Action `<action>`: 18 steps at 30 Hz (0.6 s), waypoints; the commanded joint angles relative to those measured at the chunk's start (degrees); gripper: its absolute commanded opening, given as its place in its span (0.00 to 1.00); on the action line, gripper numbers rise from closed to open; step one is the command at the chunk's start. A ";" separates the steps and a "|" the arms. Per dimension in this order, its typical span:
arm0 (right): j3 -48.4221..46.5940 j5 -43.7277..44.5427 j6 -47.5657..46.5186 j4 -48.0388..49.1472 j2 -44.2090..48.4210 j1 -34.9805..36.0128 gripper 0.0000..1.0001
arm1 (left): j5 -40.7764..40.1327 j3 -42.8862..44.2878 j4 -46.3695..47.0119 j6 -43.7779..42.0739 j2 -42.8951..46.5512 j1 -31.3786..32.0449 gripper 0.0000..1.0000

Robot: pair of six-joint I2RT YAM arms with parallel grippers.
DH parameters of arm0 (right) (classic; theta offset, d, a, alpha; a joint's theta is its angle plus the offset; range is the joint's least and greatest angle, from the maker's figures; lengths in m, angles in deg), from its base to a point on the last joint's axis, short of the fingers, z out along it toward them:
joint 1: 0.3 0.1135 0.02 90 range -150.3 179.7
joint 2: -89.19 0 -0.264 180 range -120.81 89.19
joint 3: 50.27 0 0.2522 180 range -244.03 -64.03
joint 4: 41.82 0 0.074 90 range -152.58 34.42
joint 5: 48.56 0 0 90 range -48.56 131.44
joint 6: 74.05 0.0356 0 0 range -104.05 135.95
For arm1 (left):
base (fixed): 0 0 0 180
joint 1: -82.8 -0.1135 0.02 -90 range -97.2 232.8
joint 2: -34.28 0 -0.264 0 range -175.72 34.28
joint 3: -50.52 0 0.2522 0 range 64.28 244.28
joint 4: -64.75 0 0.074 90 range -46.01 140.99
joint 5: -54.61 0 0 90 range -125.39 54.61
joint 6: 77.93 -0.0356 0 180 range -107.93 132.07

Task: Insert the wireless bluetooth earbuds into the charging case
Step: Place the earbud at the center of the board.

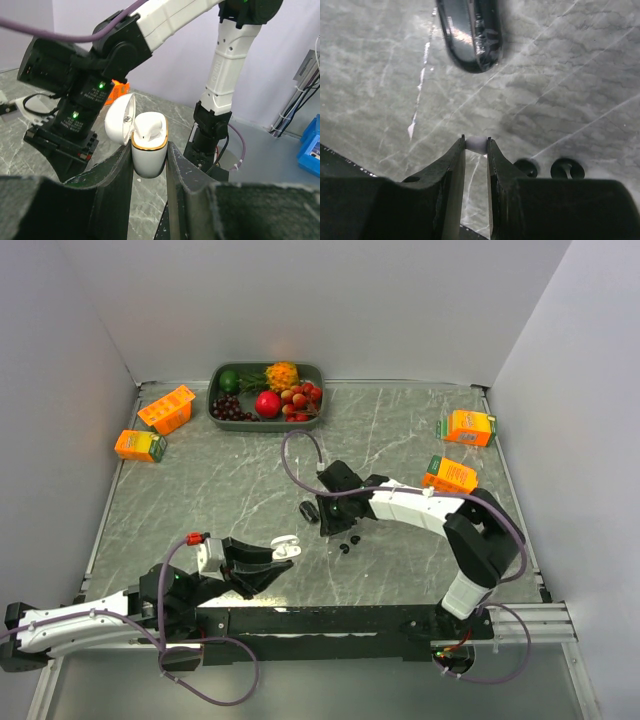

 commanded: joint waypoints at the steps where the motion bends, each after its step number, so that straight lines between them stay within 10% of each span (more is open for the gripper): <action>1: -3.11 -0.73 -0.04 0.41 -1.87 -0.45 0.04 | -0.92 0.58 1.03 0.53 1.46 0.20 0.01; 9: -3.46 0.32 0.14 -1.35 -2.05 -0.45 0.44 | -0.92 0.49 0.94 0.53 2.26 0.20 0.01; 18: -6.88 2.78 1.54 -6.17 6.09 -0.28 0.53 | -1.44 1.02 0.94 0.54 2.61 0.11 0.01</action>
